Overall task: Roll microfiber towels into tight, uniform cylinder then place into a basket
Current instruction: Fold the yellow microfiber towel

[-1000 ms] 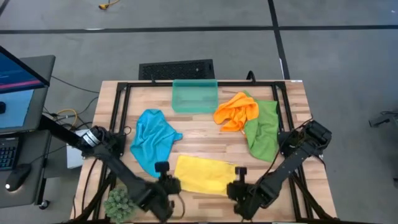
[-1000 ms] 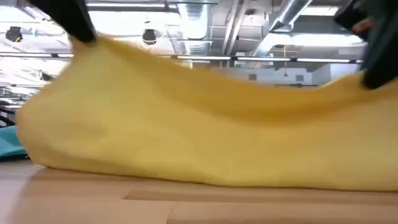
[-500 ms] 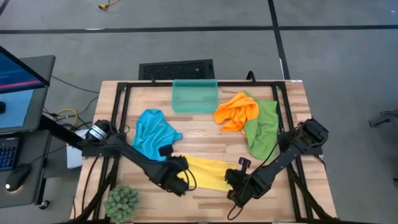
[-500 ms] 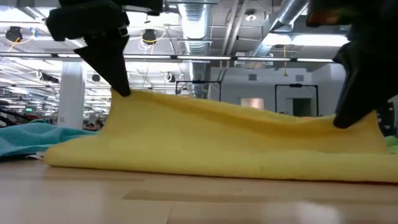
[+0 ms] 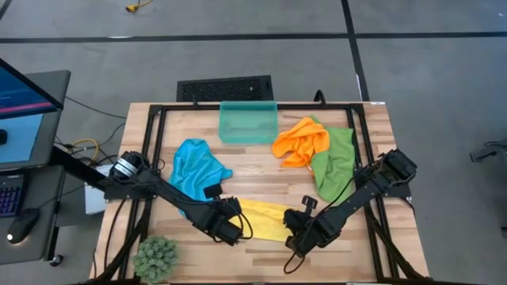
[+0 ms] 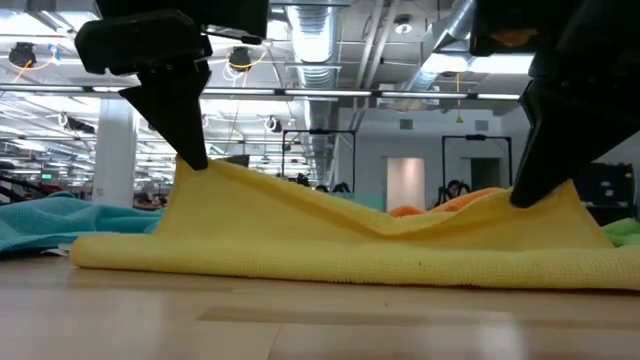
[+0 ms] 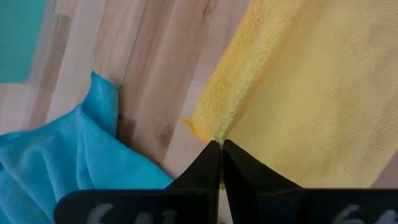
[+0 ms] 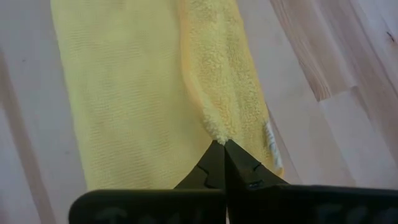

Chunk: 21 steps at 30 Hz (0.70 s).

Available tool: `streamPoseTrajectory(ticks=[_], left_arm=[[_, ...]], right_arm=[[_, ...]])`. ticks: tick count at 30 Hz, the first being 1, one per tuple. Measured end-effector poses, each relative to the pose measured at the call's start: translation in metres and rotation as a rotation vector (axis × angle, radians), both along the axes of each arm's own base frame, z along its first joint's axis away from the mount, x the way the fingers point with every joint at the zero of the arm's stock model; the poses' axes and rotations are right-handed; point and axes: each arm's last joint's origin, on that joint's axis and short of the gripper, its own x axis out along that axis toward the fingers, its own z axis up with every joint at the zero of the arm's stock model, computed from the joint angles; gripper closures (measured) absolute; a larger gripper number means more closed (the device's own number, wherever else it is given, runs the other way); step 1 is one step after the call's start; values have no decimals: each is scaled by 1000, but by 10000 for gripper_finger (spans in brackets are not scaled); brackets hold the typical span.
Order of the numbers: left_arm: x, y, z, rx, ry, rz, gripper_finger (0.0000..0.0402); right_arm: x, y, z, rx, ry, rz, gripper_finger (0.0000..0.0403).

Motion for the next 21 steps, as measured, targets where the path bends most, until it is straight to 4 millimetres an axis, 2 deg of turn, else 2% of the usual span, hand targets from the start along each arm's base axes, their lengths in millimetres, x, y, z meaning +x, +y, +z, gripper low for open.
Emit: streamPoseTrajectory(ticks=[12, 21], left_arm=[[5, -2, 0, -16, -34, -34, 319], [15, -19, 2, -91, -86, -255, 302]], right_arm=[[2, -3, 0, 14, 4, -24, 393], [7, -10, 0, 25, 4, -64, 379]])
